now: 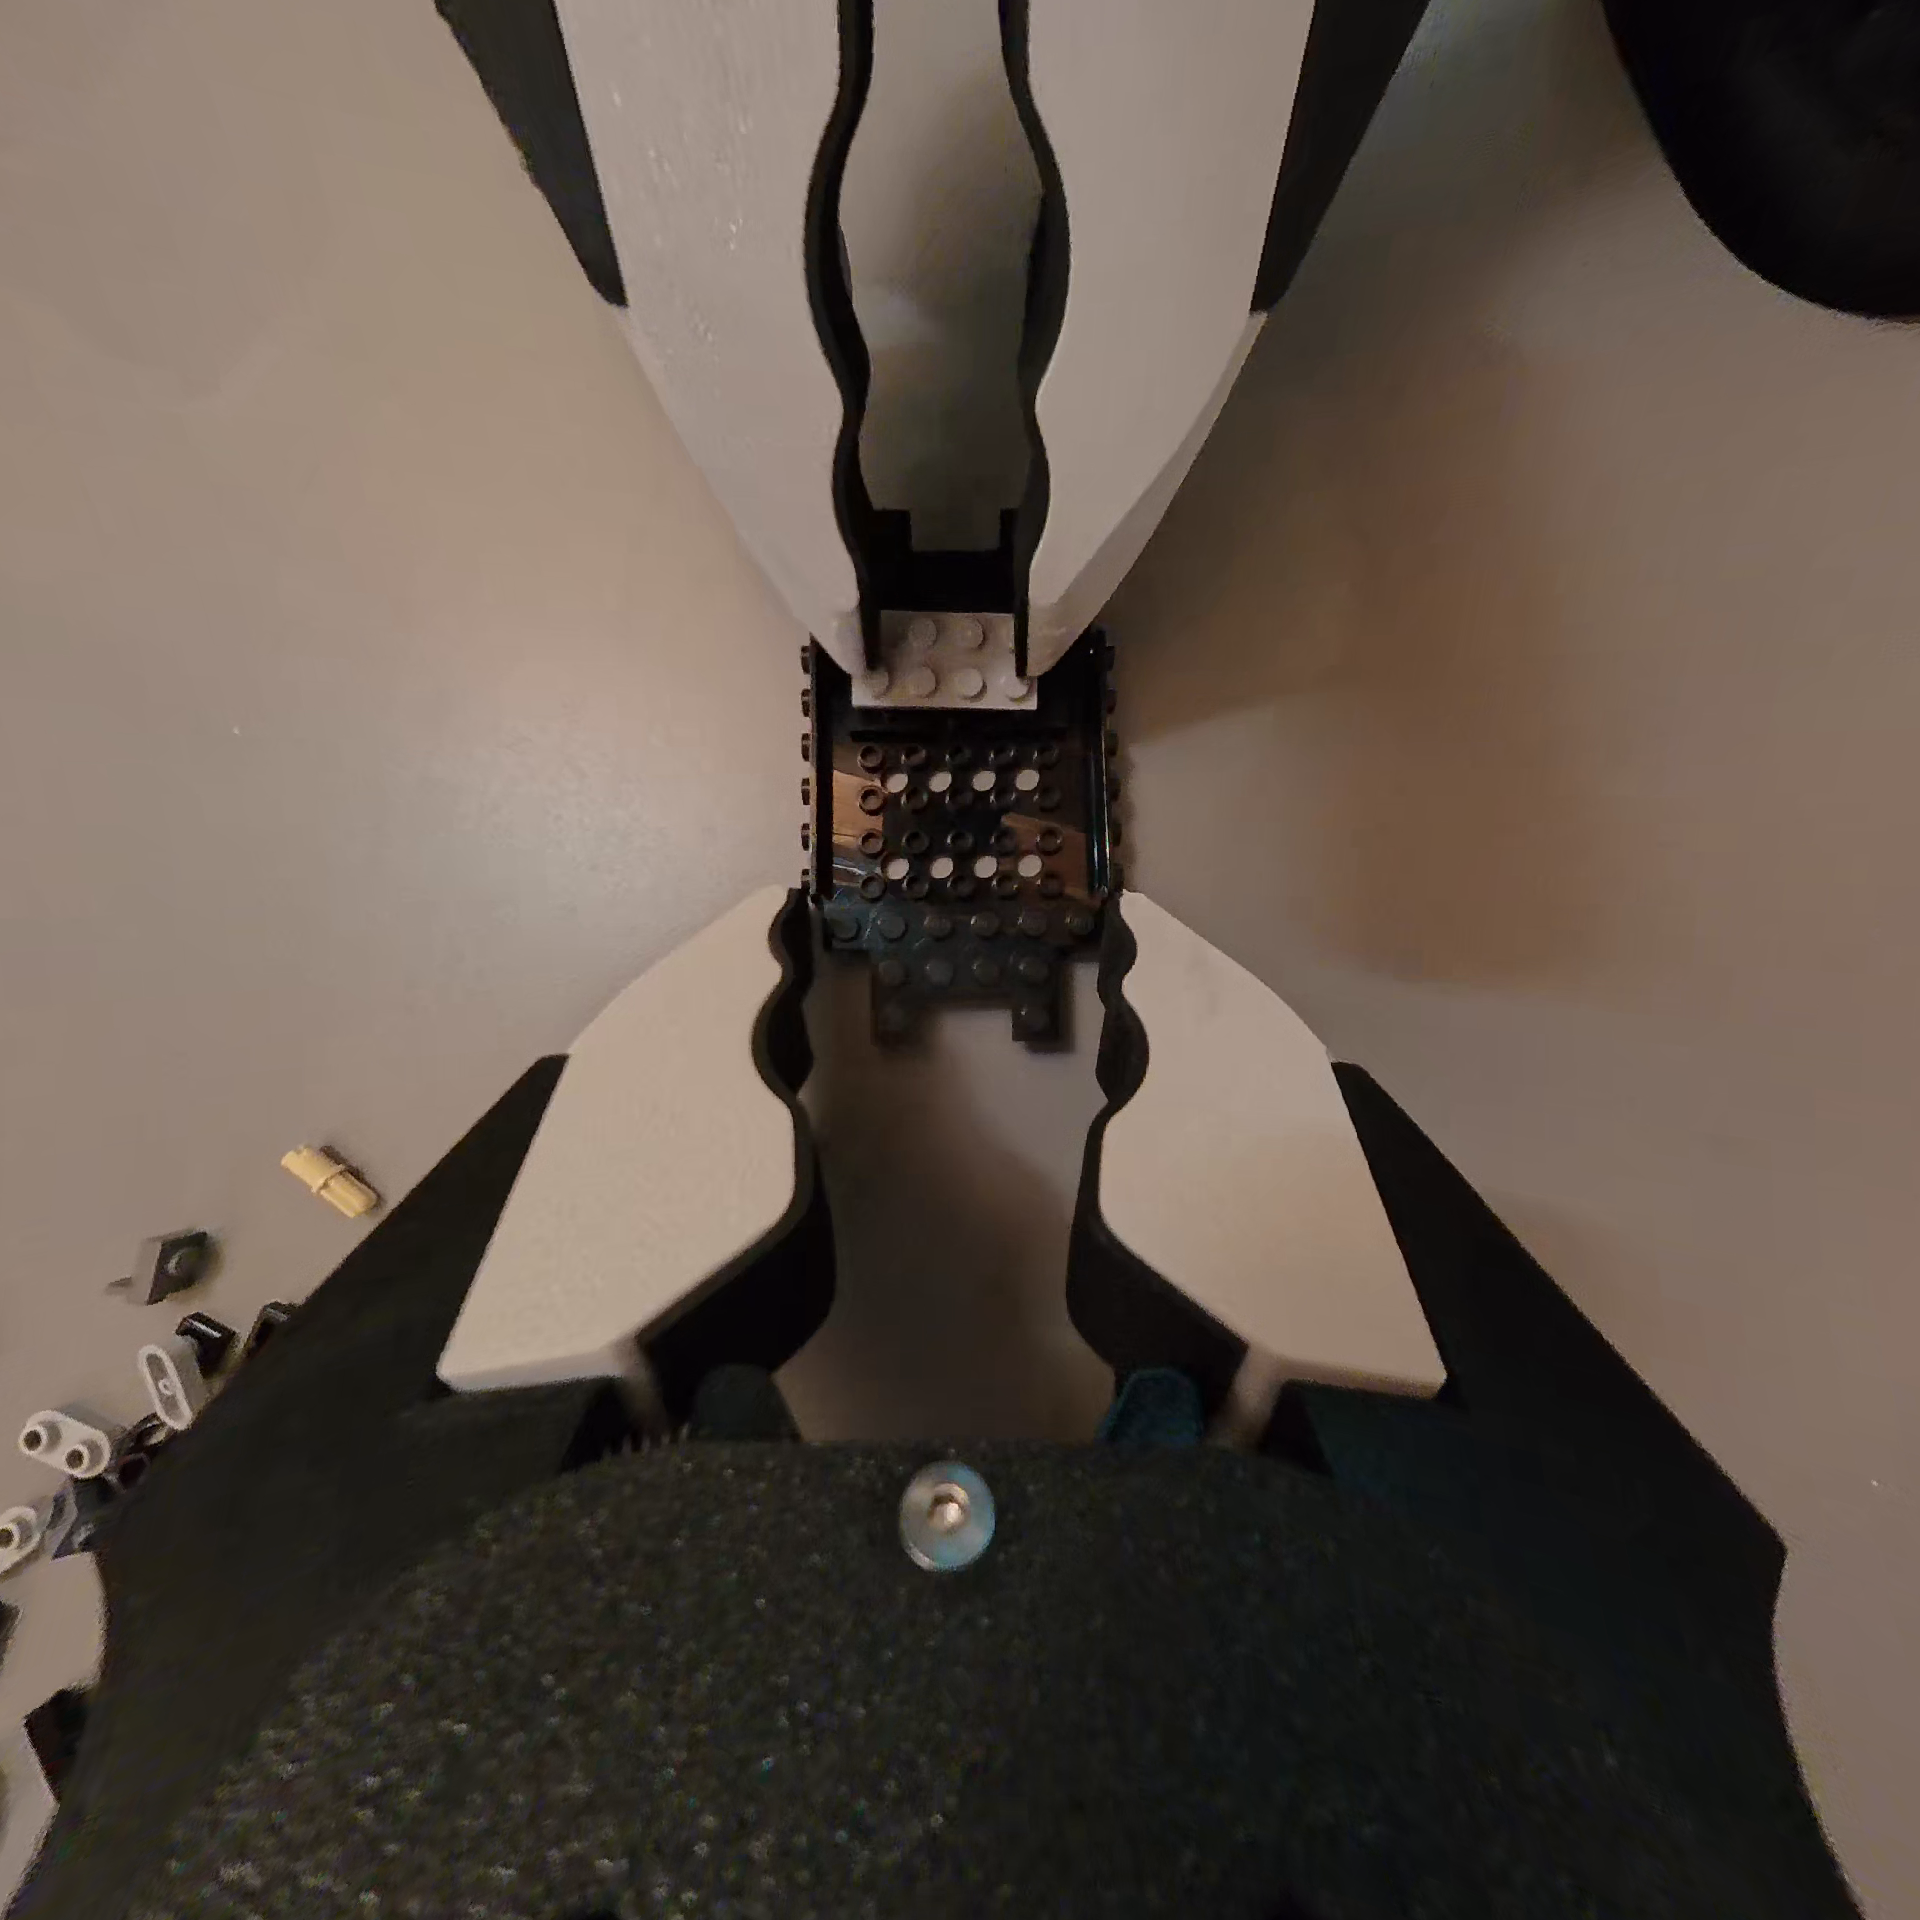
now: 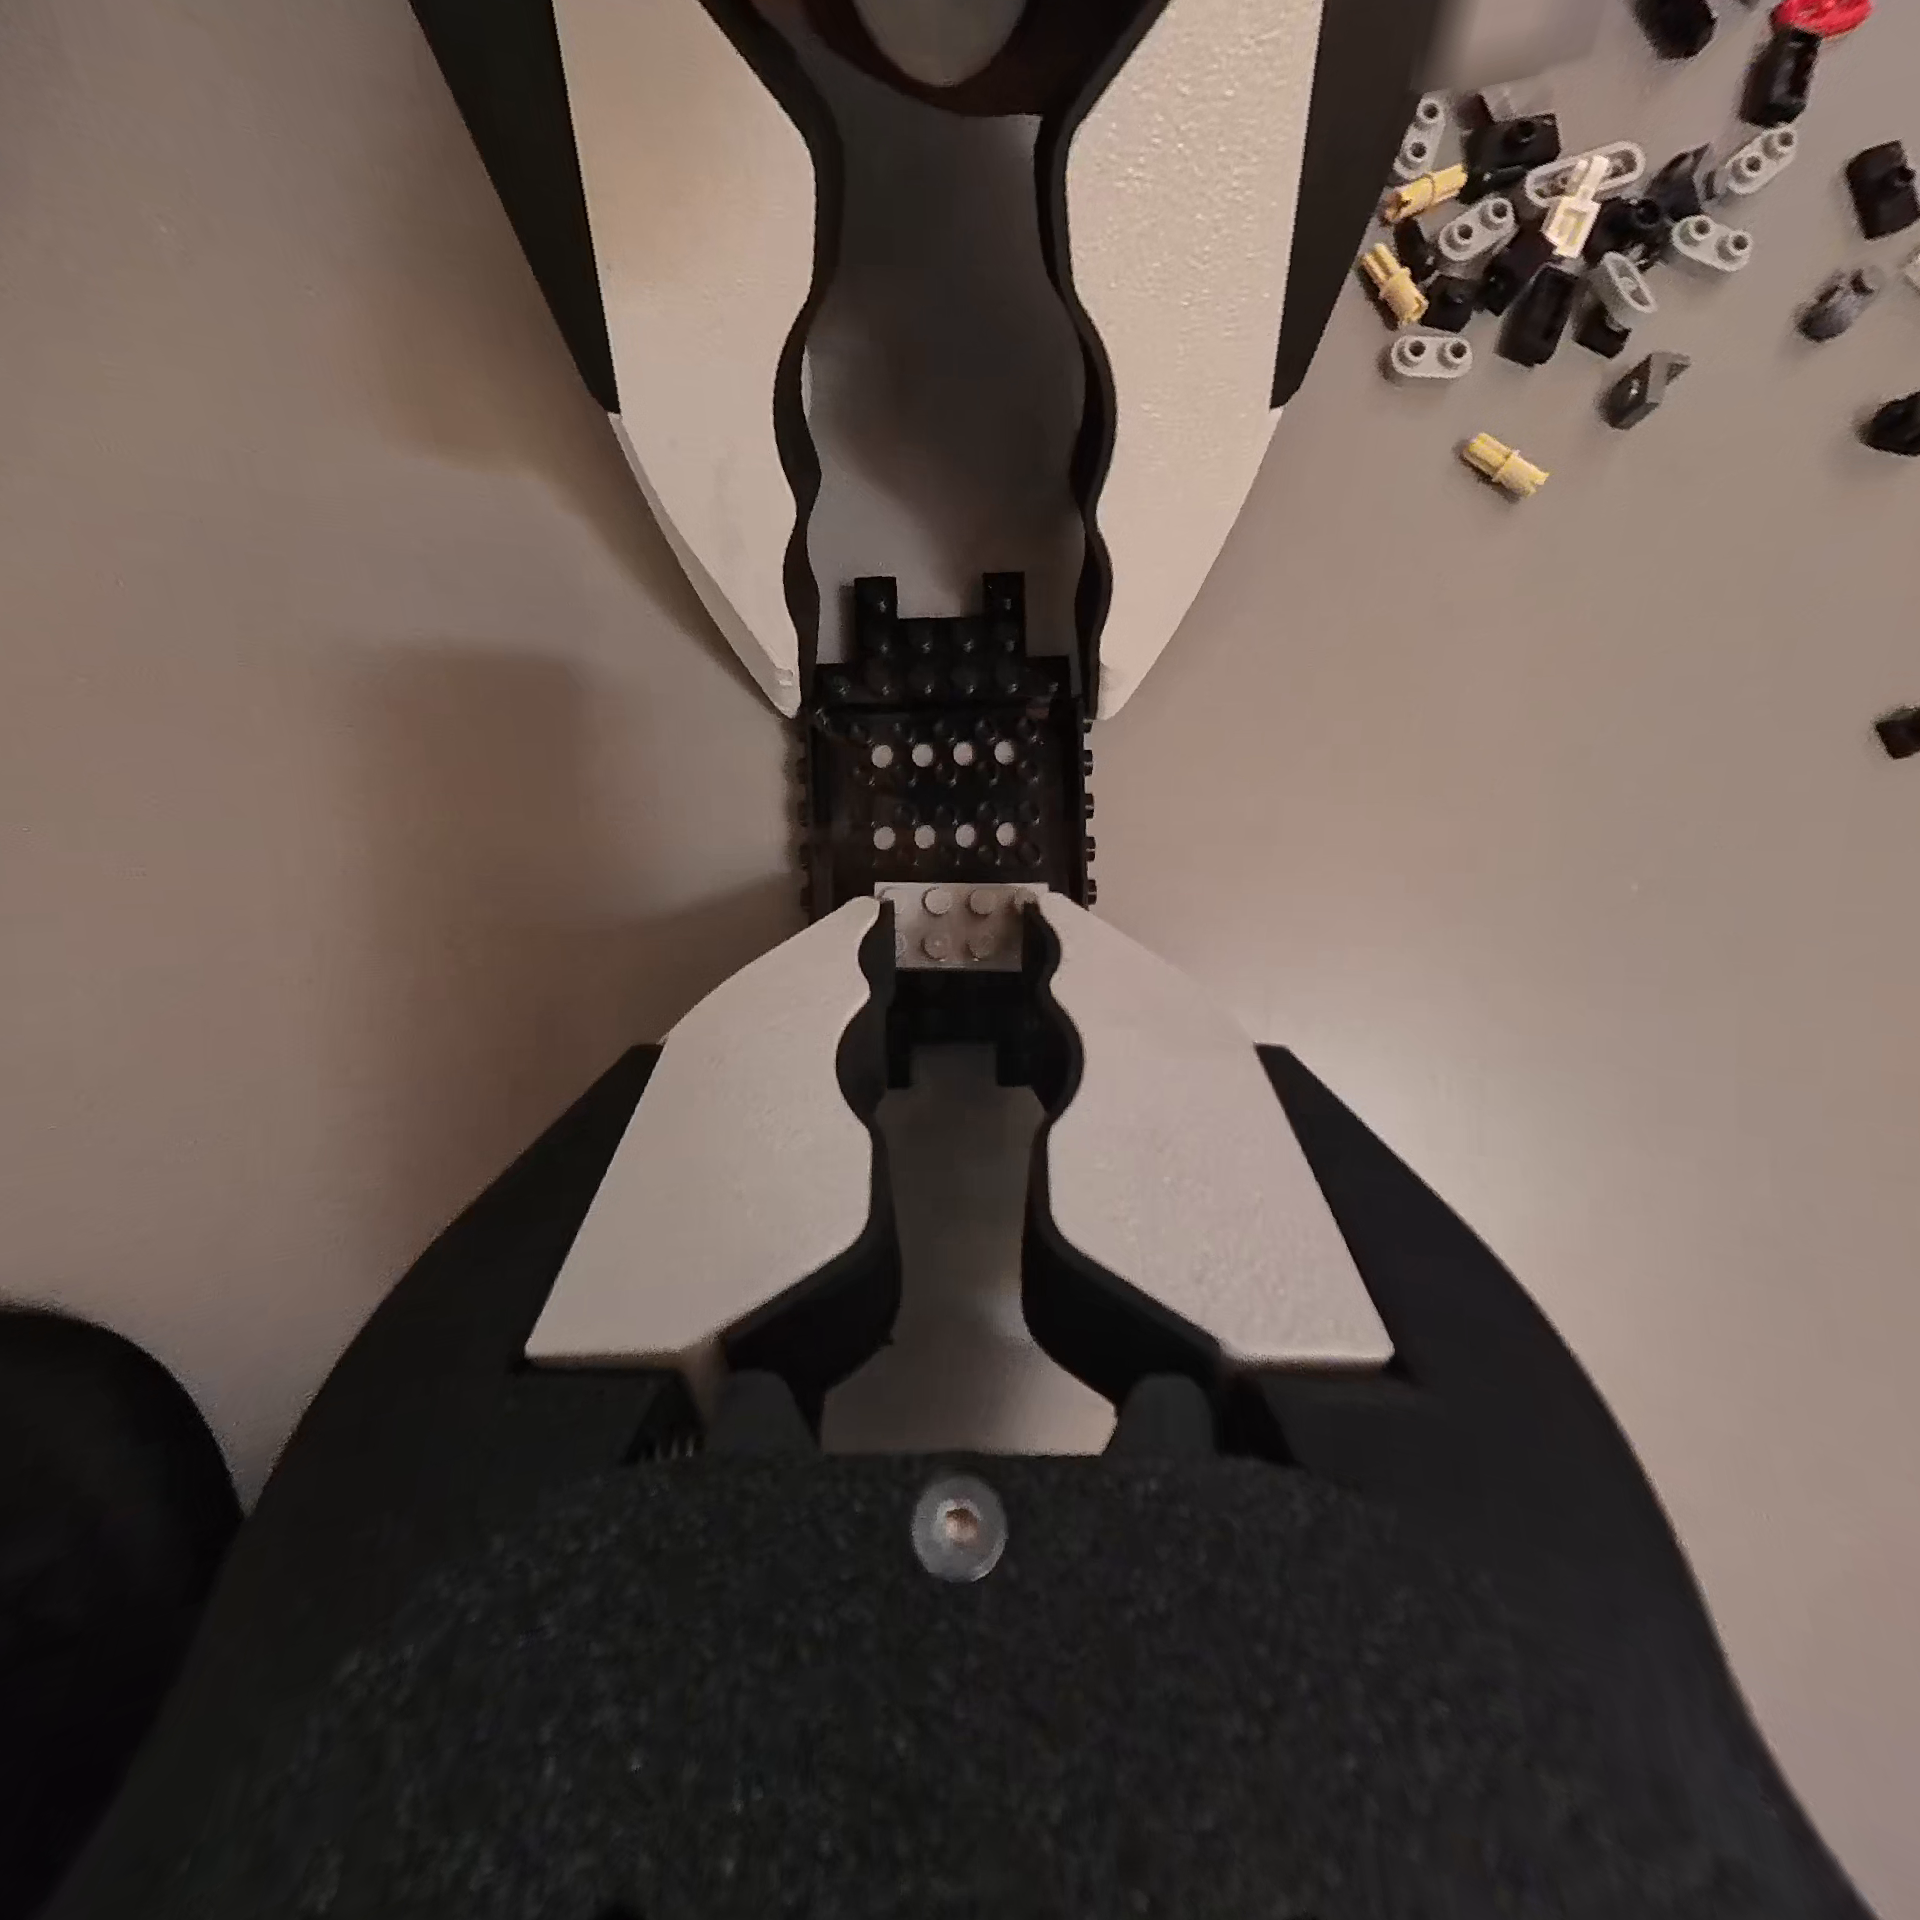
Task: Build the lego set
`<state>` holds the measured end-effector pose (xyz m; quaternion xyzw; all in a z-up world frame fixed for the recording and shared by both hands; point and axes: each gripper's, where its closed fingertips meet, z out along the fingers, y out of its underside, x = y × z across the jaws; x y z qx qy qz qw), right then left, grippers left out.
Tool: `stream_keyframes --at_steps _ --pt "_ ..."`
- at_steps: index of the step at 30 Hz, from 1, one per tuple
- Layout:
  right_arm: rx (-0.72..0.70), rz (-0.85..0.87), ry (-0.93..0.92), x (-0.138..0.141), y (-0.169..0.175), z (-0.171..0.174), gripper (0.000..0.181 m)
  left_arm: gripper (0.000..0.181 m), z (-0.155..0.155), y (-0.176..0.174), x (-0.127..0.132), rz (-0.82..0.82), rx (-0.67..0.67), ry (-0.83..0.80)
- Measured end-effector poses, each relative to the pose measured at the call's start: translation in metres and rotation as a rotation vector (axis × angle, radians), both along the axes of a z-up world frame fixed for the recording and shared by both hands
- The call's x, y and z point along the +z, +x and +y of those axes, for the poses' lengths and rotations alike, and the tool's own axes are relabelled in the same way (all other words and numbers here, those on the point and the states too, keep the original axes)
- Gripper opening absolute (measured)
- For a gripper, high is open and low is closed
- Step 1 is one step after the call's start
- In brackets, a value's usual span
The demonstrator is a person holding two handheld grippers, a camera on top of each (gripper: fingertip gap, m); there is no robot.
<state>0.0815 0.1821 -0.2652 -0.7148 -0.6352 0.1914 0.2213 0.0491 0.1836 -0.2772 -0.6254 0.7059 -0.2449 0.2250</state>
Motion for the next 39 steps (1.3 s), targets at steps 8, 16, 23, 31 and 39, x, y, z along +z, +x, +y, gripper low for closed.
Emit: stream_keyframes --at_steps 8,16,23,31,39 --pt "0.052 -0.024 -0.048 -0.0020 -0.0024 -0.0038 0.022 0.053 -0.0017 -0.0011 -0.0003 0.003 -0.017 -0.009" --pt "0.019 -0.033 -0.047 -0.0025 -0.0020 -0.0024 0.023 0.053 -0.0018 -0.0013 -0.0002 0.007 -0.017 -0.011" --pt "0.036 -0.051 -0.042 -0.0028 -0.0022 -0.0031 0.023 0.053 -0.0022 -0.0014 -0.0004 0.009 -0.016 -0.012" --pt "0.032 -0.064 -0.052 -0.0032 -0.0010 -0.0043 0.024 0.053 -0.0023 -0.0014 -0.0005 0.012 -0.013 -0.013" --pt "0.026 -0.073 -0.052 -0.0033 -0.0016 -0.0028 0.024 0.053 -0.0017 -0.0021 -0.0004 0.016 -0.011 -0.006"
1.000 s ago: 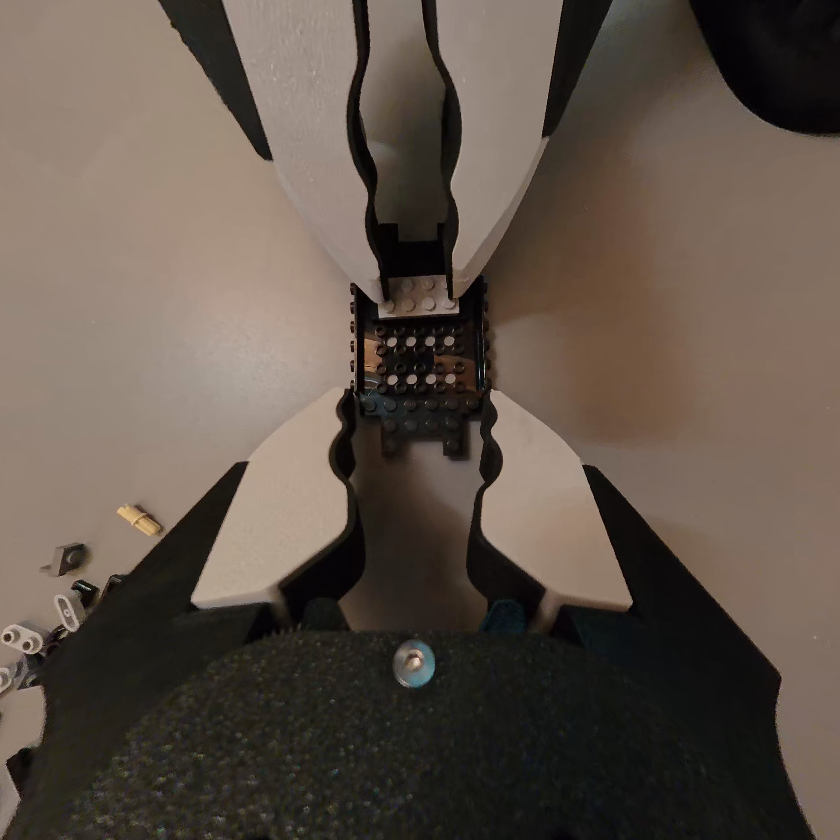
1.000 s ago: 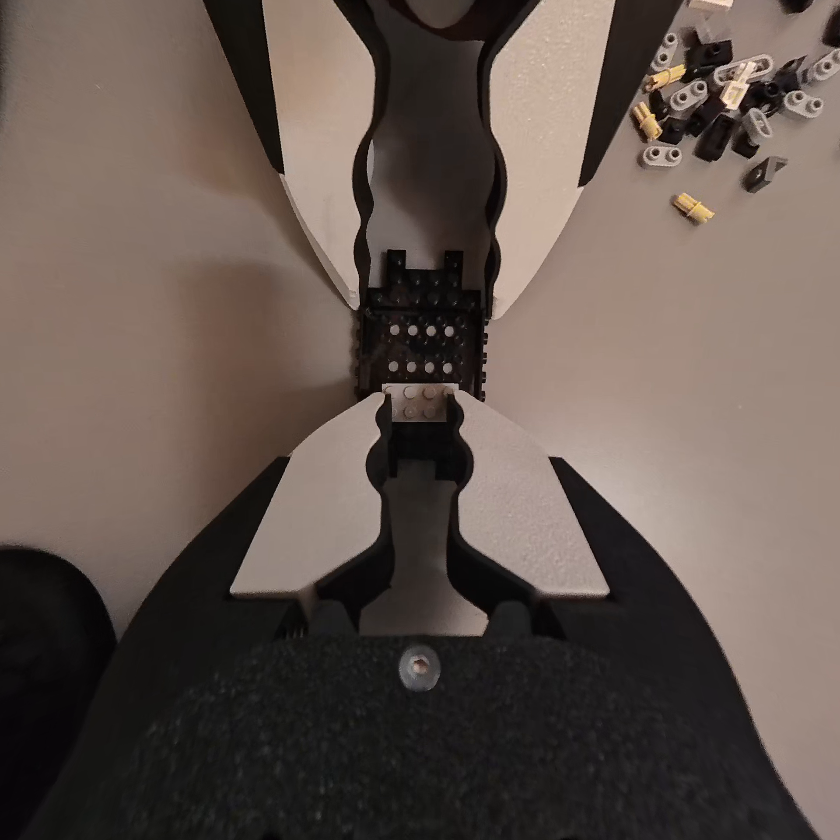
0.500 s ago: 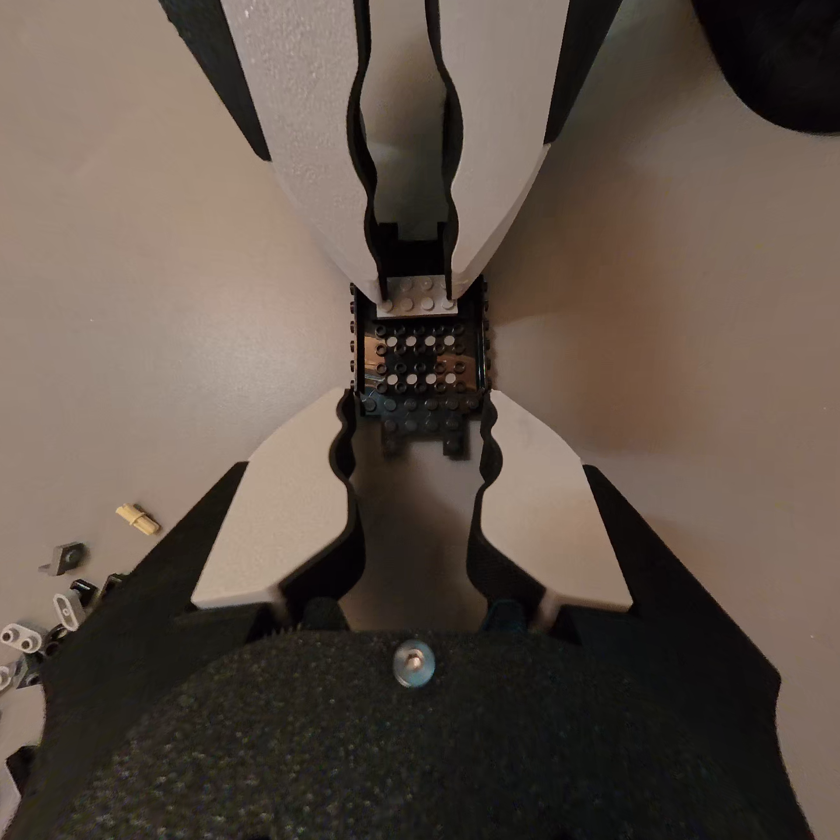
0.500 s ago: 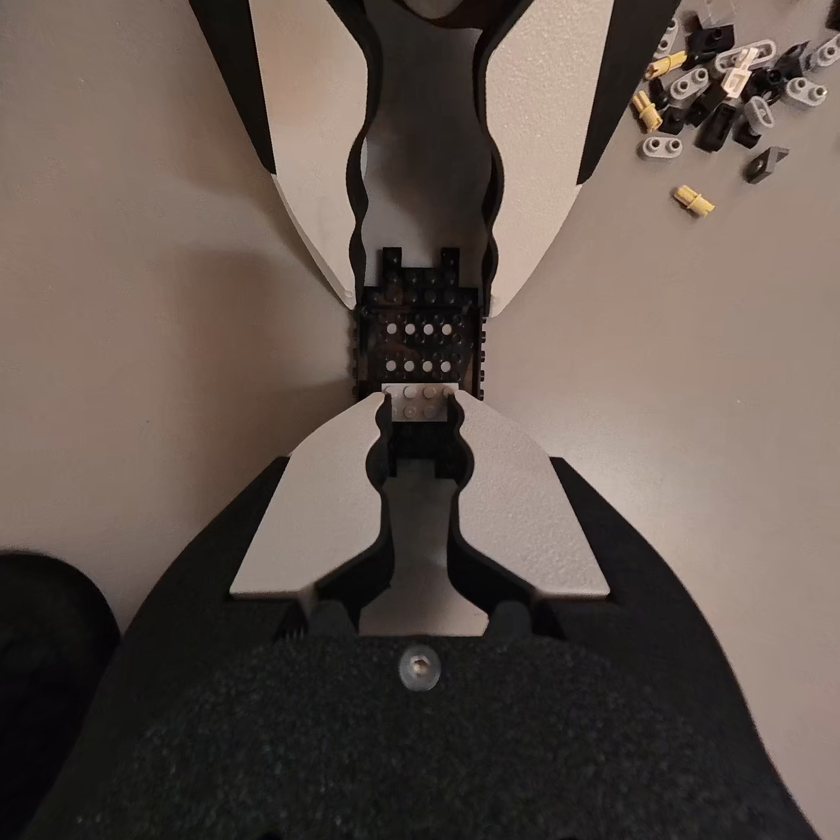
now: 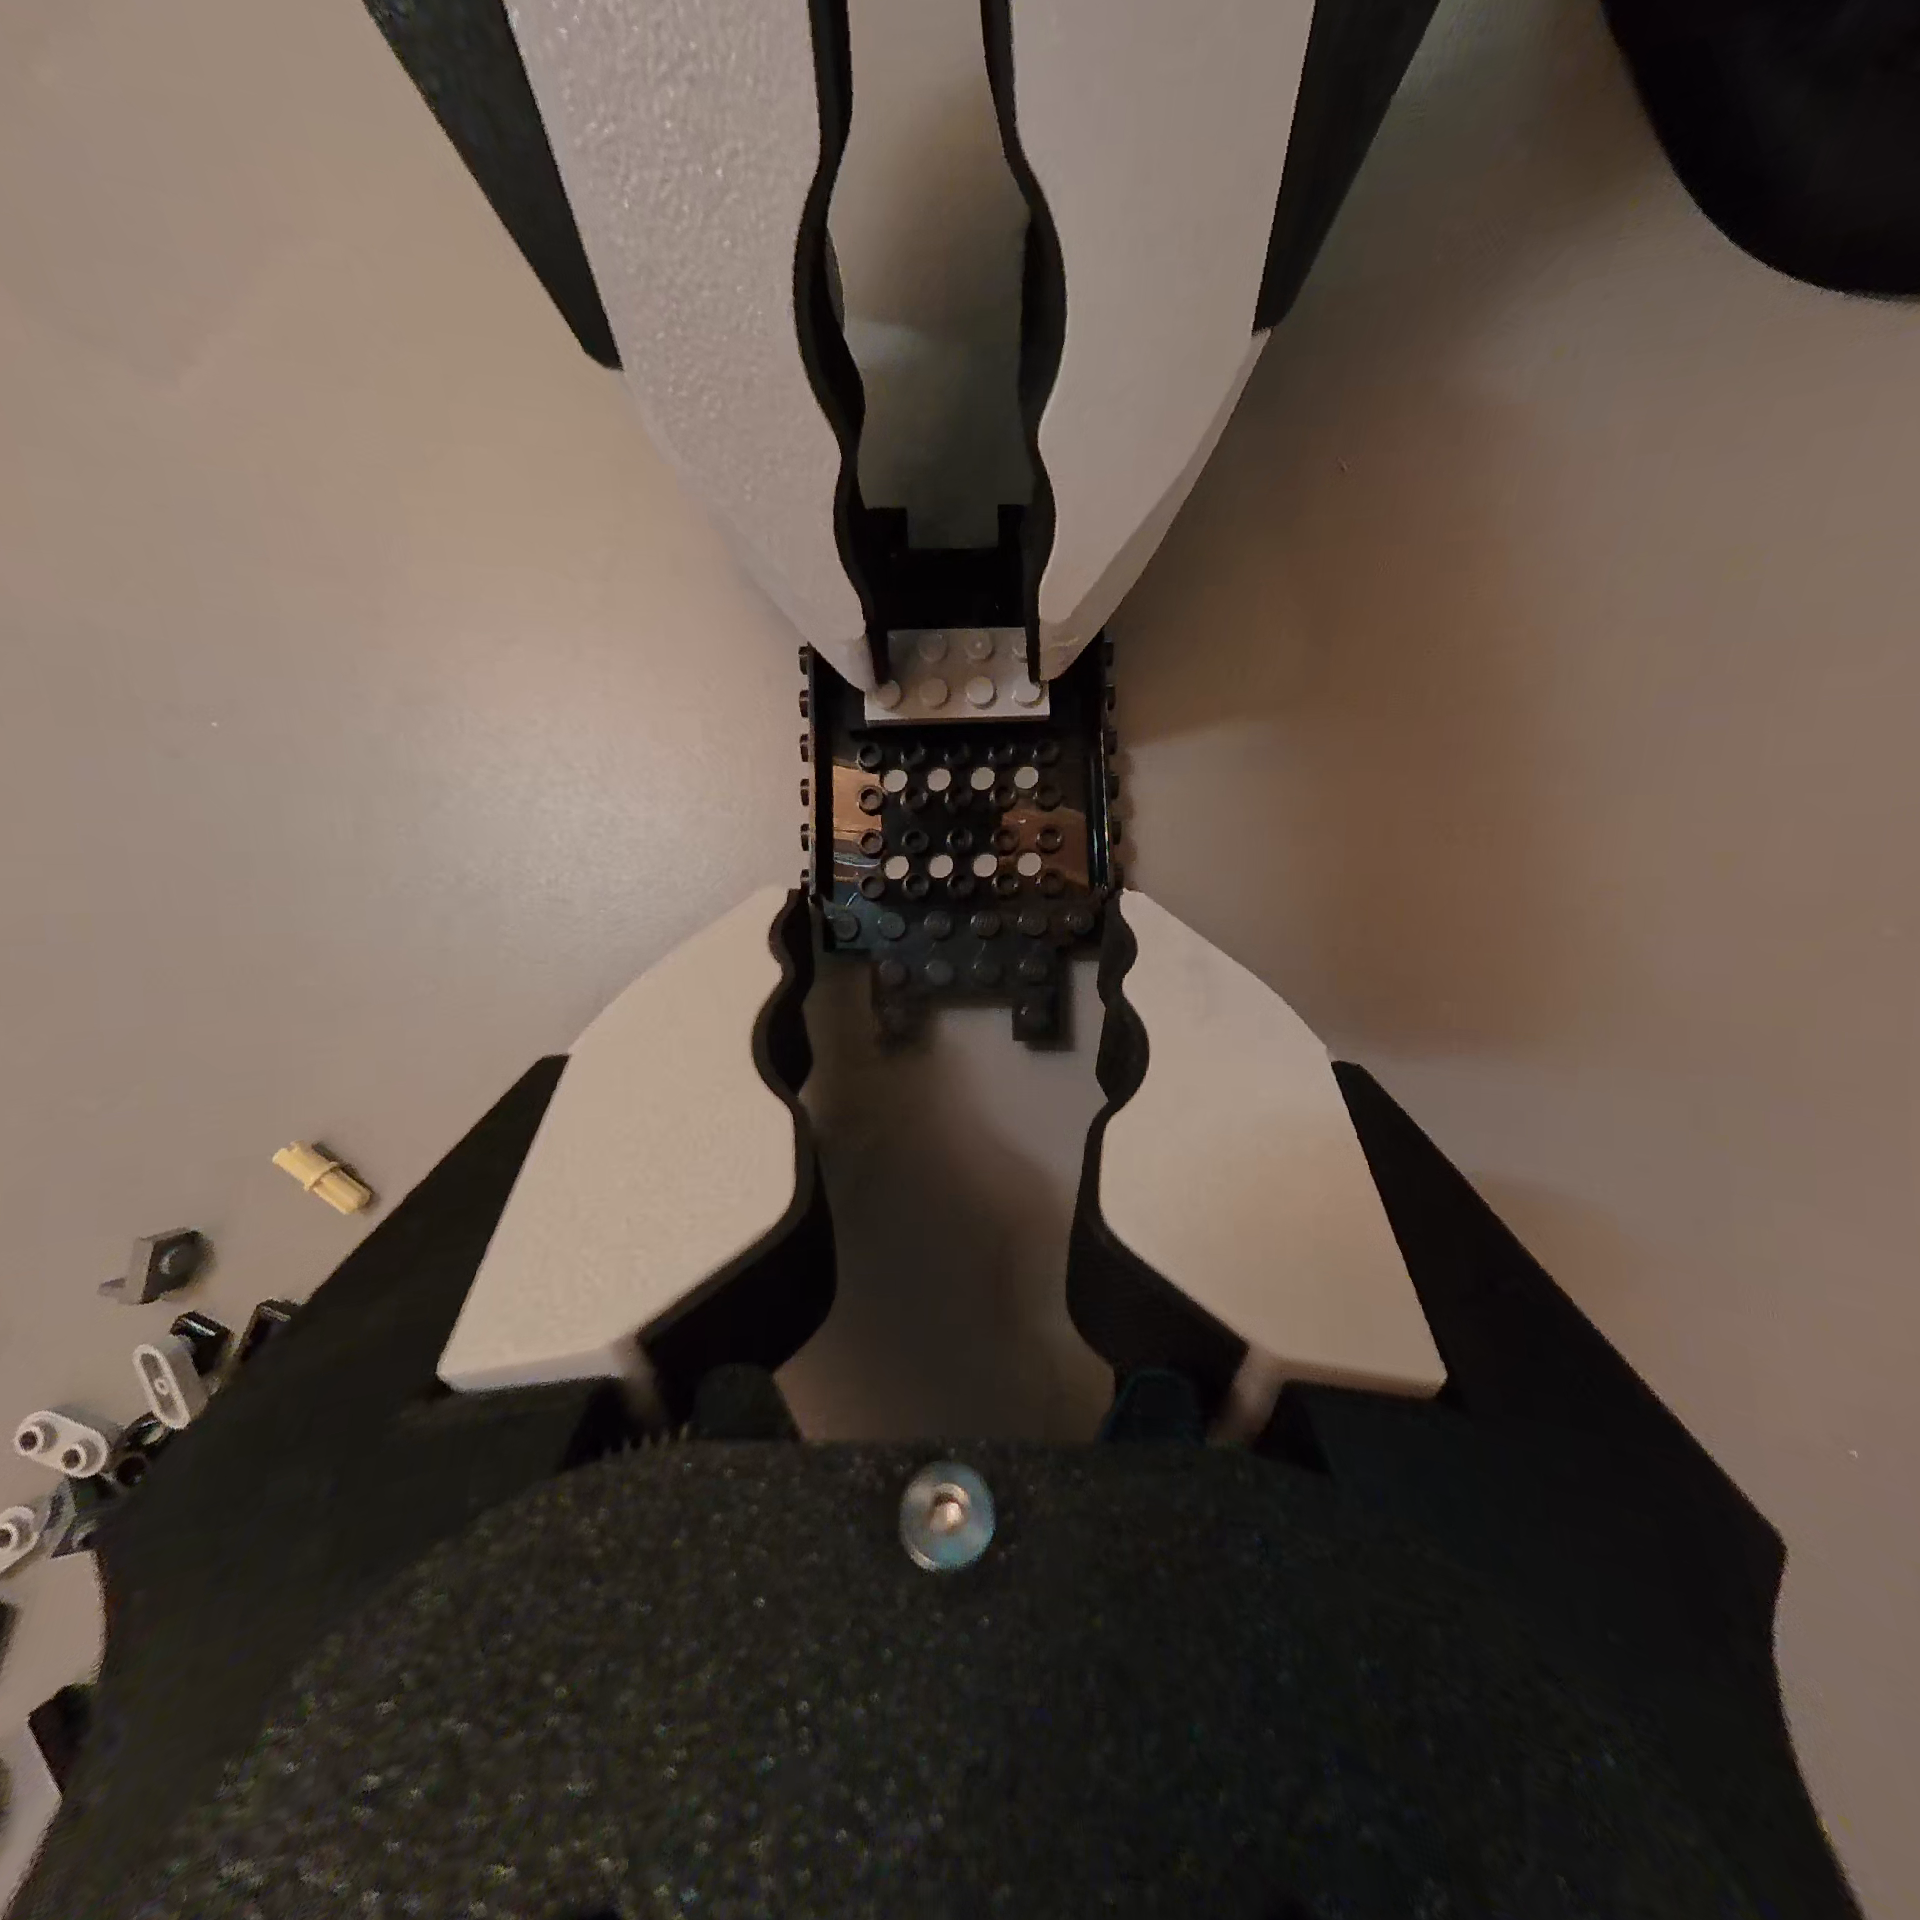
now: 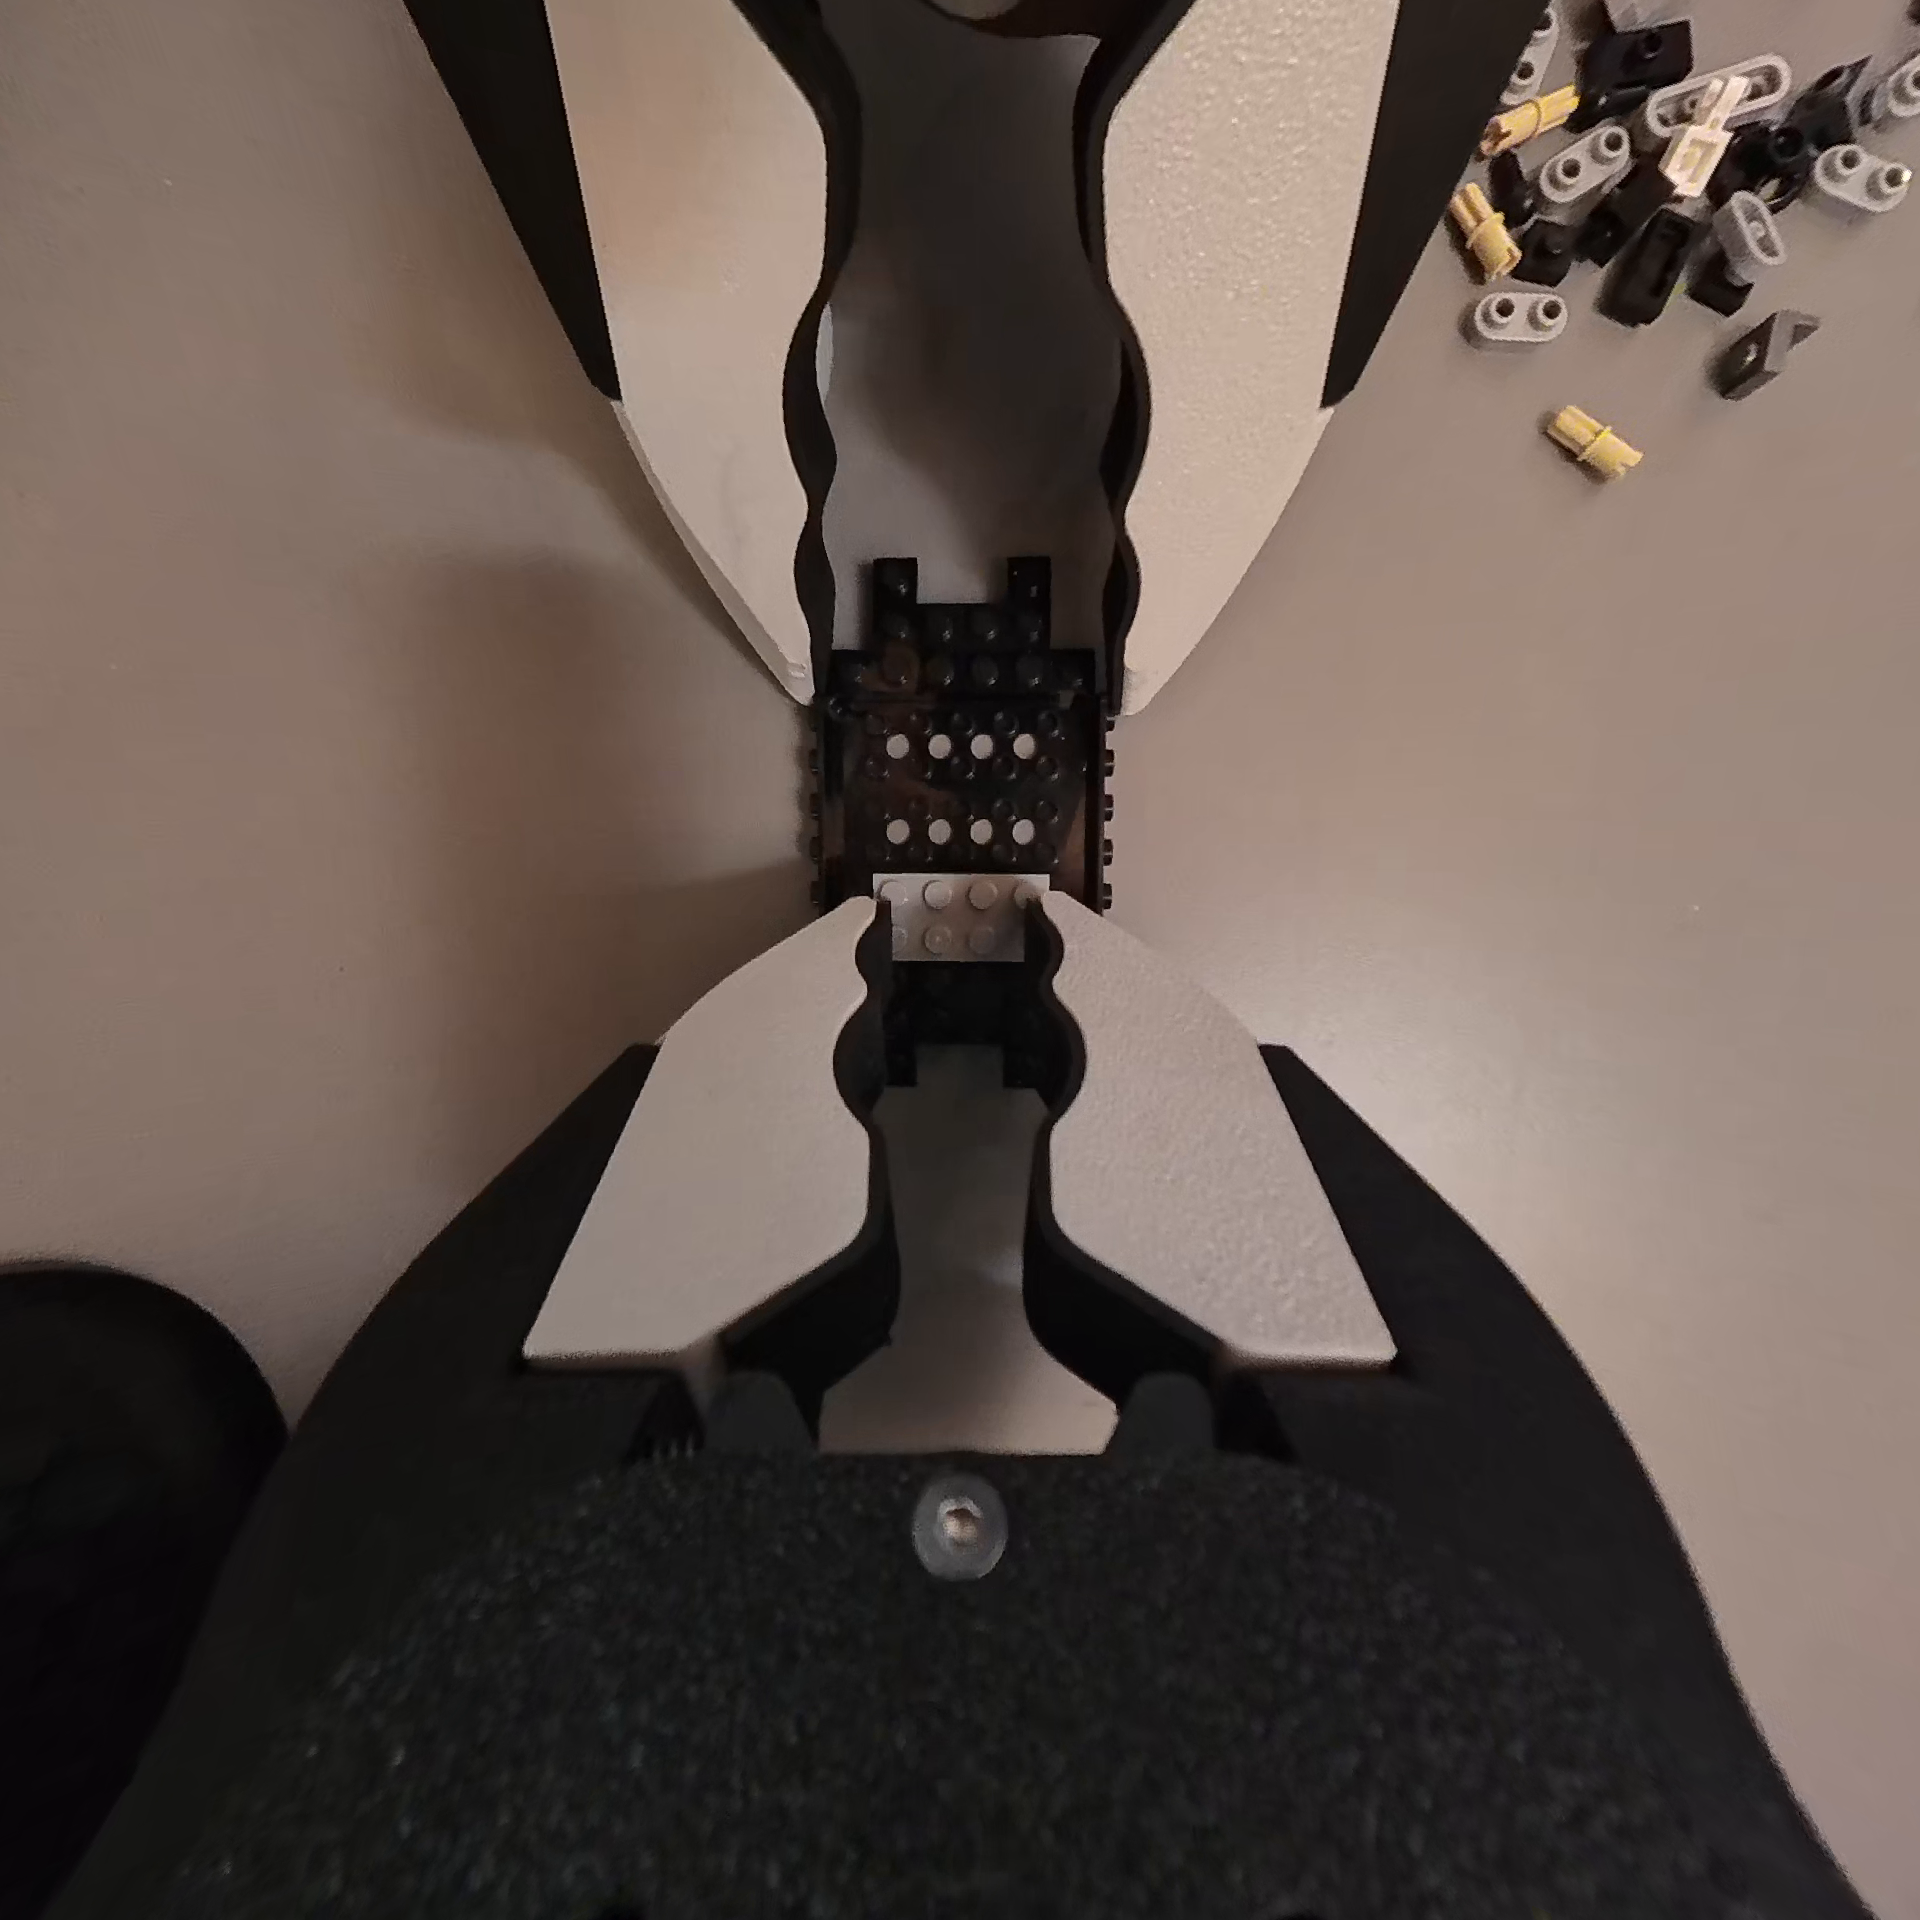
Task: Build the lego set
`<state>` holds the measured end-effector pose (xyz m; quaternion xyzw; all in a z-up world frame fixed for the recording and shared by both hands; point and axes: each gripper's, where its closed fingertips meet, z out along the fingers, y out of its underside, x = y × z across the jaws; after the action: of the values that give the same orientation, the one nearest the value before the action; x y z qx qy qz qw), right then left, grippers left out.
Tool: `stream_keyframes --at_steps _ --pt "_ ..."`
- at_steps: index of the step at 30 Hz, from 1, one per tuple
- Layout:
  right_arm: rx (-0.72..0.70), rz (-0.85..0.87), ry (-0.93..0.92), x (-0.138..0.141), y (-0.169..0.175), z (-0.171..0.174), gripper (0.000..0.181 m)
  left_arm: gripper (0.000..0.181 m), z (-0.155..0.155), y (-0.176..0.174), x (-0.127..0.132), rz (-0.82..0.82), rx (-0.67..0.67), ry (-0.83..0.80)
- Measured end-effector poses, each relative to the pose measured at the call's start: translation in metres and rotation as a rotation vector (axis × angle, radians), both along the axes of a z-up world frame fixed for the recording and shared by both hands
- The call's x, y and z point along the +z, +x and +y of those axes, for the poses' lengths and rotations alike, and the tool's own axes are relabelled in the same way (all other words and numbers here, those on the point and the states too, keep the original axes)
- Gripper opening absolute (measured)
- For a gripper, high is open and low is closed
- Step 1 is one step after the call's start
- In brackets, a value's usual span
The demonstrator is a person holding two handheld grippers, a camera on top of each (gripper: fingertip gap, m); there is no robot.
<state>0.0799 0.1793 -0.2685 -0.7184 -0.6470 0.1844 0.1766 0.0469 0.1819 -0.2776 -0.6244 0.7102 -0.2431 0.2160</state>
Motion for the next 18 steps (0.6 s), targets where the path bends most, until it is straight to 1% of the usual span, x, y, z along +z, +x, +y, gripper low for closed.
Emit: stream_keyframes --at_steps 4,6,8,11,13,15,18 --pt "0.004 -0.003 -0.005 0.000 0.000 0.000 0.024 0.053 0.000 0.000 0.000 -0.001 0.000 0.003" --pt "0.005 -0.003 -0.002 0.001 0.001 0.001 0.029 0.053 -0.001 0.000 0.000 -0.003 -0.004 0.003" --pt "0.002 0.027 -0.016 0.005 0.001 -0.001 0.031 0.053 -0.001 0.001 0.000 -0.004 -0.005 0.002" --pt "-0.047 0.084 -0.002 0.014 0.003 0.003 0.033 0.053 -0.001 0.000 0.000 -0.007 -0.005 -0.006" --pt "-0.116 0.111 -0.003 0.018 0.010 0.006 0.034 0.053 -0.001 0.000 0.000 -0.010 -0.009 -0.003" --pt "-0.224 0.144 -0.019 0.018 0.022 0.009 0.035 0.053 -0.001 0.000 0.000 -0.014 -0.013 0.000" --pt "-0.403 0.226 -0.112 0.011 0.035 0.005 0.041 0.053 0.001 0.001 0.002 -0.028 -0.014 -0.002"
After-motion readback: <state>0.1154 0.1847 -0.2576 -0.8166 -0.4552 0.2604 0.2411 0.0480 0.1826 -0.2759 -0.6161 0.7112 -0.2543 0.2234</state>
